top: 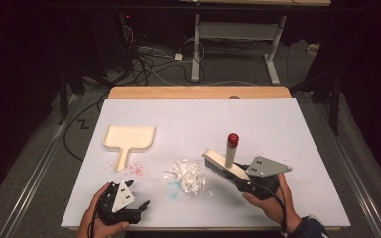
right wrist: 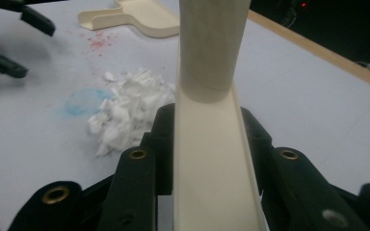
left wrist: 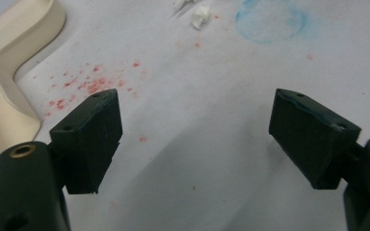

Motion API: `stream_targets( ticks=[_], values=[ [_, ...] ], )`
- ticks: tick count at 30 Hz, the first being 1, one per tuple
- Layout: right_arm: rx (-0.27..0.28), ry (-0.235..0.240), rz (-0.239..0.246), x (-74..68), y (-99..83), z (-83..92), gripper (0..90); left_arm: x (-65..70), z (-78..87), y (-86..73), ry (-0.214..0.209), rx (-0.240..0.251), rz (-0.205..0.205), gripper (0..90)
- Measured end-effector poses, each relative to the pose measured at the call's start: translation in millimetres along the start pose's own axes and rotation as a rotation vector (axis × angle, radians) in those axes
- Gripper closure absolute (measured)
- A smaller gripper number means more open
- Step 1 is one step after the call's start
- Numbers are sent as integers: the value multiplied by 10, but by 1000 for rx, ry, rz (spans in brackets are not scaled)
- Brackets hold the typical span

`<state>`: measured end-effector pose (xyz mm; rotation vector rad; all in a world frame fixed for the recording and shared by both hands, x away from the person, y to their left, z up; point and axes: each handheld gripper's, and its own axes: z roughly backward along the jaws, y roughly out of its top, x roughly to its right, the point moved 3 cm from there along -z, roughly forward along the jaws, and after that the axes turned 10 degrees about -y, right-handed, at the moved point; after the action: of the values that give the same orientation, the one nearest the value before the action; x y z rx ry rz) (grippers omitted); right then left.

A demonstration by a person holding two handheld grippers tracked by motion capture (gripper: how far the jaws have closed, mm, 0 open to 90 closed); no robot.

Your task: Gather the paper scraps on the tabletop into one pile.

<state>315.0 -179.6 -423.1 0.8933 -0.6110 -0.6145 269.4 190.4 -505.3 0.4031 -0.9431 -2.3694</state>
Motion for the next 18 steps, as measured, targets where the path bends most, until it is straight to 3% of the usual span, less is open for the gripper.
stream_targets(
  ticks=[5,9,11,13,18],
  values=[
    [-47,80,-13,45,-193,284,680,3,-2,-1,0,-3,0,182],
    [-119,160,-12,-71,-357,388,680,8,0,4,3,-2,-1,183],
    [-131,181,8,-132,-399,379,680,5,-1,8,4,-7,-4,183],
    [-128,196,-4,-188,-397,335,680,4,-9,11,4,-6,-4,183],
    [-99,187,1,-313,-291,111,681,-5,-17,4,-1,-6,0,183]
  ],
)
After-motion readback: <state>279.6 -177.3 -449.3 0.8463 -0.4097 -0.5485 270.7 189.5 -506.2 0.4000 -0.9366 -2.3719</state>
